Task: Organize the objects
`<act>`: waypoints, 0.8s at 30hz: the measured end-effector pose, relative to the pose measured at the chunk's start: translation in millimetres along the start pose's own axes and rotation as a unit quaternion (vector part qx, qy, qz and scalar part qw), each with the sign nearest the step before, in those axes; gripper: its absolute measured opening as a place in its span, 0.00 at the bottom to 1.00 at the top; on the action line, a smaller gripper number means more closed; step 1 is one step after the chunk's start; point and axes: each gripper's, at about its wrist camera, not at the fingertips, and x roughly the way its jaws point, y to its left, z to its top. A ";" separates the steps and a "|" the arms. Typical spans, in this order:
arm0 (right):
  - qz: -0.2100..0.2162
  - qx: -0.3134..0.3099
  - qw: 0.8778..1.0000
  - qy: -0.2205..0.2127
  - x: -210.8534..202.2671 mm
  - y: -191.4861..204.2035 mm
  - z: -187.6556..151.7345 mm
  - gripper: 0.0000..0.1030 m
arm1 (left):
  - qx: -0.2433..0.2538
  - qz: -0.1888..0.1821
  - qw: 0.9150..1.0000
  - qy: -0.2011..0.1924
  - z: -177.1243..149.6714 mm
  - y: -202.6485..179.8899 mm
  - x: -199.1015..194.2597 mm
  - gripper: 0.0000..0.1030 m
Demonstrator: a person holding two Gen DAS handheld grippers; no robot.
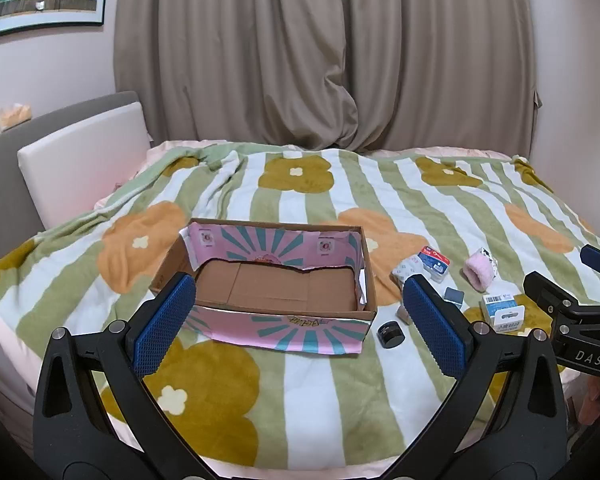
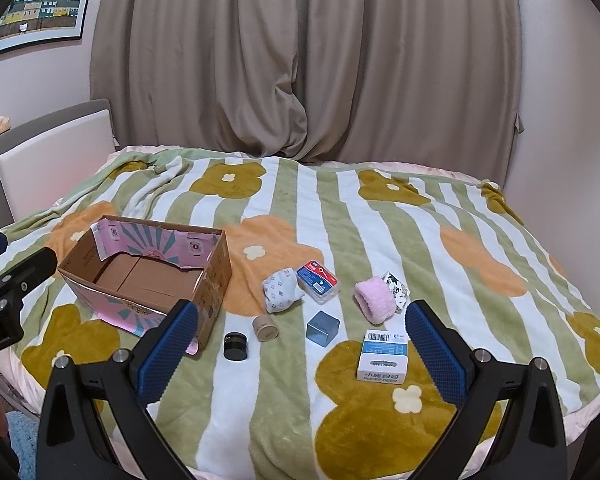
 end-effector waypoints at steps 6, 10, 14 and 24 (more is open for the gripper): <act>0.000 -0.001 1.000 0.000 -0.5 1.4 -0.1 1.00 | 0.000 0.001 1.000 0.001 0.6 -0.4 0.2 1.00; 0.000 -0.001 1.000 0.000 -0.4 1.6 -0.1 1.00 | 0.001 0.001 1.000 0.002 0.0 -0.7 0.5 1.00; 0.003 -0.003 1.000 0.000 -0.4 1.5 -0.3 1.00 | 0.001 -0.001 1.000 0.004 -1.7 -2.2 1.0 1.00; 0.004 -0.004 1.000 -0.001 -1.3 3.6 -1.2 1.00 | 0.000 -0.001 1.000 0.007 -4.7 -1.0 0.9 1.00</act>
